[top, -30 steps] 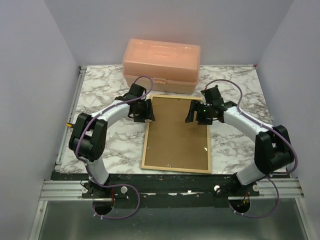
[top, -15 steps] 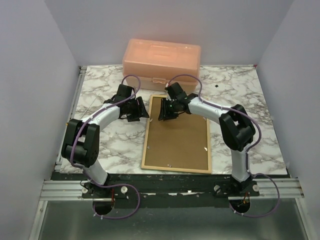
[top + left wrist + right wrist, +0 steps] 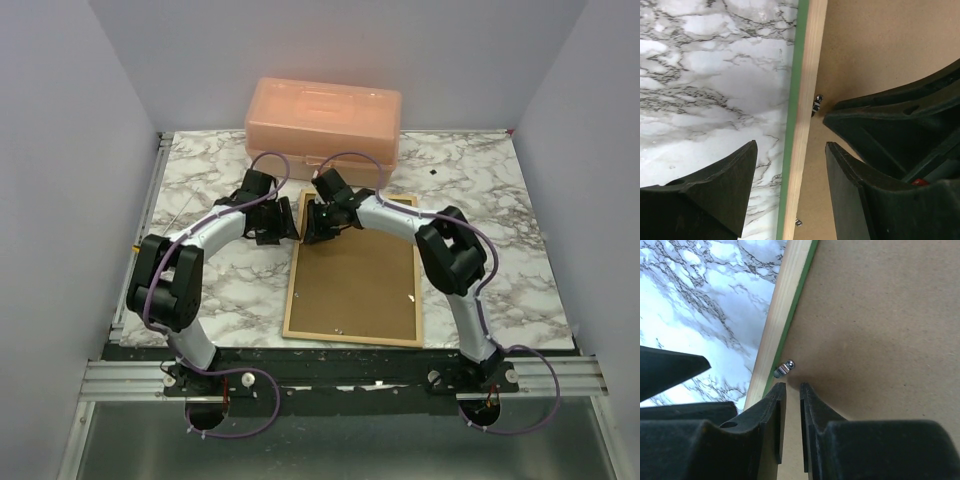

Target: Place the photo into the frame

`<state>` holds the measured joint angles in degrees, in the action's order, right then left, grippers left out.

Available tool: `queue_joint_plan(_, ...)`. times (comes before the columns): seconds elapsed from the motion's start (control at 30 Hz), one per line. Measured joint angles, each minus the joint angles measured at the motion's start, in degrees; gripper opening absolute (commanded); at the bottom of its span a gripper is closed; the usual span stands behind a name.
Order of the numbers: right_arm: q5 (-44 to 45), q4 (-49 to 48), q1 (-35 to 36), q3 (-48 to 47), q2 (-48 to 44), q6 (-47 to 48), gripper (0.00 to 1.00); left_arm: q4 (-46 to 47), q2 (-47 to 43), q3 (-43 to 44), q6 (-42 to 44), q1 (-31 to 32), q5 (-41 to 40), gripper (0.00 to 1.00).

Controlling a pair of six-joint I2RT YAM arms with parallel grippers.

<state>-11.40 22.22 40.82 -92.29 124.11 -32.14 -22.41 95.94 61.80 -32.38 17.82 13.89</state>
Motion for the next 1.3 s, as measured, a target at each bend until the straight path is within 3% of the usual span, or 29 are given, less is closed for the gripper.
queue_joint_plan(0.2, 2.78, 0.07, 1.42, -1.18, 0.98, 0.15, 0.16, -1.05, 3.78, 3.8, 0.83, 2.73, -1.79, 0.56)
queue_joint_plan(0.43, 4.74, -3.8, 1.62, 3.45, -1.27, -1.2, 0.18, -4.68, 8.39, 8.76, 3.21, 5.57, -7.08, 0.52)
queue_joint_plan(0.83, 5.66, -2.34, 1.99, 8.15, -5.29, -1.46, 0.18, -4.74, 11.19, 9.14, 3.93, 7.63, -9.44, 0.49)
queue_joint_plan(0.93, 5.64, -2.36, 1.99, 8.17, -5.29, -1.46, 0.18, -5.2, 11.93, 10.29, 4.11, 8.13, -10.34, 0.4)
queue_joint_plan(1.07, 5.62, -2.4, 1.99, 8.26, -5.29, -1.46, 0.18, -6.69, 12.92, 12.04, 4.0, 8.57, -11.19, 0.13)
queue_joint_plan(1.17, 5.62, -2.38, 1.99, 8.26, -5.29, -1.46, 0.18, -8.68, 13.44, 13.4, 3.98, 8.7, -12.2, 0.0)
queue_joint_plan(1.3, 5.62, -2.36, 1.99, 8.26, -5.33, -1.46, 0.18, -10.51, 14.01, 14.69, 3.8, 8.72, -12.7, 0.0)
